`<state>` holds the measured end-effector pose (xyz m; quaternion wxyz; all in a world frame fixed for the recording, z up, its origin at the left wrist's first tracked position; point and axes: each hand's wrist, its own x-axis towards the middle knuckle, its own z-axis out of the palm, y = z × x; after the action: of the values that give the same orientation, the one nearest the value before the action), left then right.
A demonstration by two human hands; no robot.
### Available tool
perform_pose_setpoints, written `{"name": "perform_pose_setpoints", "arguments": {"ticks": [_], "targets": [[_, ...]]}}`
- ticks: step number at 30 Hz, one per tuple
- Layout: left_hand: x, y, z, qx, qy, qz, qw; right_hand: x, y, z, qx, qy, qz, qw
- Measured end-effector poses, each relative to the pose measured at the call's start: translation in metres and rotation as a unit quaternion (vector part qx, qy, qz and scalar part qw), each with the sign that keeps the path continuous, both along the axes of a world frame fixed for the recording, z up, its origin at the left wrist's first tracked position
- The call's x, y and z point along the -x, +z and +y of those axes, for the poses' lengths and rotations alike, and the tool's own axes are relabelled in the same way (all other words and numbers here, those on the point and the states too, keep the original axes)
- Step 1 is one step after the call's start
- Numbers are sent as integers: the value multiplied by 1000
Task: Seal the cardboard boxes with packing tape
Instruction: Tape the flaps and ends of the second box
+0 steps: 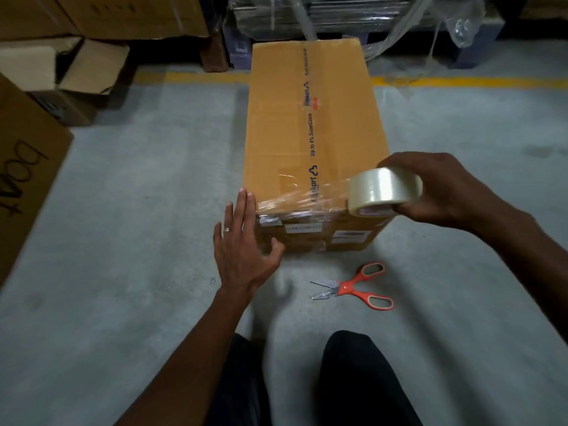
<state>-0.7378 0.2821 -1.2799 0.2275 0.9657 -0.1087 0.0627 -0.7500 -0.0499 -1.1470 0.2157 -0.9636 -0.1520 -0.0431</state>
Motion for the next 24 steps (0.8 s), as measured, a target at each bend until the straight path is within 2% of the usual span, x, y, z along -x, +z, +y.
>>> {"name": "perform_pose_setpoints", "arguments": {"ticks": [10, 19, 21, 24], "targets": [[-3, -6, 0, -54, -21, -1, 998, 17, -5, -30, 46, -2, 23, 999], [-2, -4, -3, -36, -13, -3, 999, 23, -3, -52, 108, -34, 21, 993], [-3, -5, -2, -41, -23, -8, 999, 25, -9, -54, 89, -44, 13, 995], [-4, -6, 0, -37, -24, -7, 999, 24, -22, -55, -6, -101, -10, 995]]}}
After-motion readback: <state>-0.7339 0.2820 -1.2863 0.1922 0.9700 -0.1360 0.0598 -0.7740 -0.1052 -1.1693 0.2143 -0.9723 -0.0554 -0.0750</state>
